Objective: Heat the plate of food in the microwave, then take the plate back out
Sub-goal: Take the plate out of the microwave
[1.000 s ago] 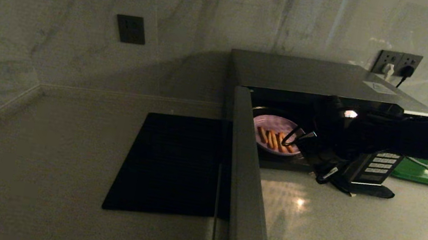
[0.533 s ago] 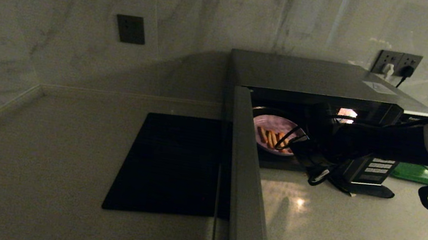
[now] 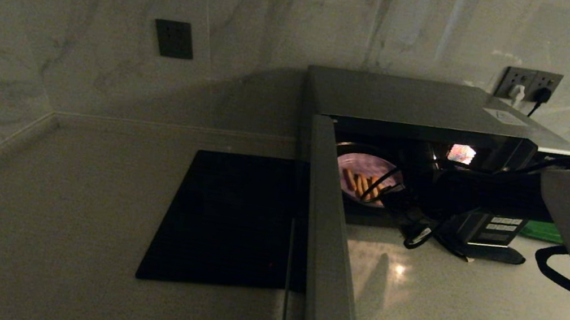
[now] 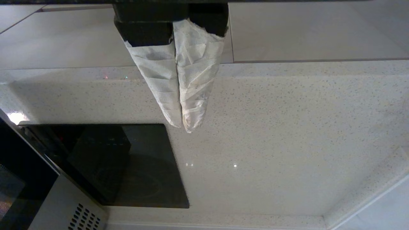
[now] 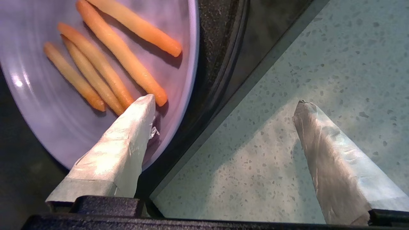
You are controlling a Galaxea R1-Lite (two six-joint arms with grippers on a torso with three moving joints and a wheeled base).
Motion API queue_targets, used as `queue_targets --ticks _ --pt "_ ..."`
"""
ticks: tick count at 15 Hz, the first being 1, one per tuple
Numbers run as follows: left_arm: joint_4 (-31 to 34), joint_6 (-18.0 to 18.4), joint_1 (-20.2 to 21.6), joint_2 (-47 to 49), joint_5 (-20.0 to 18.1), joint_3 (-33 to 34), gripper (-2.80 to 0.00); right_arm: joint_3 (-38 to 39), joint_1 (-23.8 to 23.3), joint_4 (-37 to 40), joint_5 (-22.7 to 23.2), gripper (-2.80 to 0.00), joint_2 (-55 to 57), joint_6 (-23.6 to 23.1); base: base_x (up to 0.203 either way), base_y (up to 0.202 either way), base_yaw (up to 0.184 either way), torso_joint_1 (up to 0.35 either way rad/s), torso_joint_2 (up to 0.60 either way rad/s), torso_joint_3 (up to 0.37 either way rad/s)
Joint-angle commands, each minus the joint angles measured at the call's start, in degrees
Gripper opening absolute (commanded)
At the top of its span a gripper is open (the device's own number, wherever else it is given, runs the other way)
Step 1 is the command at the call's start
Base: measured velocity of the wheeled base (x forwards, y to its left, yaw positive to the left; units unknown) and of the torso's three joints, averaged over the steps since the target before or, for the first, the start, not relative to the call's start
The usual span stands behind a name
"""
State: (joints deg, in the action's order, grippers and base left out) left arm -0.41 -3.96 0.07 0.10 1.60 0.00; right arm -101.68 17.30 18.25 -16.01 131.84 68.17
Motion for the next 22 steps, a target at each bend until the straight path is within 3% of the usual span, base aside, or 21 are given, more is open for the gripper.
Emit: queue_targets --ticks 1,22 --pt "-0.02 -0.08 0.01 -0.01 0.00 0.00 -2.80 -0.36 0.02 0.12 -0.17 0.00 0.53 0.29 0.000 0.000 0.000 0.000 0.00 0.000" --pt "-0.02 -0.08 0.01 -0.01 0.04 0.00 -2.80 -0.16 -0.25 1.37 -0.48 0.00 -1.41 -0.06 0.000 0.000 0.000 0.000 0.00 0.000"
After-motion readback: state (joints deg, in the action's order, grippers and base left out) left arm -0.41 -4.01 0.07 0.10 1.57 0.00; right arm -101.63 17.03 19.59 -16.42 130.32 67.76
